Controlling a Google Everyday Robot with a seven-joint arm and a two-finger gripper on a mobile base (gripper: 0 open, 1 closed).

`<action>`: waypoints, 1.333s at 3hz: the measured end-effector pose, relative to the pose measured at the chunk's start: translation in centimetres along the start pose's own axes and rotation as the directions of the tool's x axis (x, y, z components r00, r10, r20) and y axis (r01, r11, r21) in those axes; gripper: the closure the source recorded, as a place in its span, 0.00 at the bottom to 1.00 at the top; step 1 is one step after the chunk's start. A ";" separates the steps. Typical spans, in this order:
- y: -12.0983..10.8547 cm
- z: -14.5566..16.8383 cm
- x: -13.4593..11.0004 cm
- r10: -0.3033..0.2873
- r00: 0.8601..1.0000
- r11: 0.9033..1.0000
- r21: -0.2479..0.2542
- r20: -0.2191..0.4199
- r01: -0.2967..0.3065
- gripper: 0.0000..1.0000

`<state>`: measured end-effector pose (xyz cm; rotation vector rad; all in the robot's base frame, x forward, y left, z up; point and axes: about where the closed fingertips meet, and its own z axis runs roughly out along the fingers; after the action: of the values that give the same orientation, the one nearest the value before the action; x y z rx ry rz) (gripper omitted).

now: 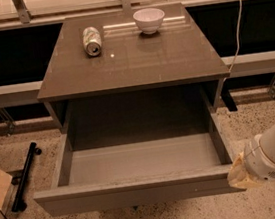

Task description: Close top drawer

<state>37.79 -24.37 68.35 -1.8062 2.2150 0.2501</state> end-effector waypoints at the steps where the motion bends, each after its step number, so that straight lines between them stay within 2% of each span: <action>1: -1.6 1.4 1.0 0.039 0.999 0.999 0.022 0.036 -0.040 1.00; 2: -1.6 1.4 0.9 0.039 0.999 0.999 0.022 0.036 -0.040 1.00; 3: -3.4 2.4 -0.7 0.031 0.998 0.996 0.082 0.063 -0.036 1.00; 4: -4.4 2.9 -1.6 0.023 0.996 0.993 0.111 0.081 -0.032 1.00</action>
Offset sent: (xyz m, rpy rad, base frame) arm 0.0152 -0.0079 -0.0155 0.0344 -0.0163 -0.0436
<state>42.65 -22.94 66.28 -1.6785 2.1558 0.1961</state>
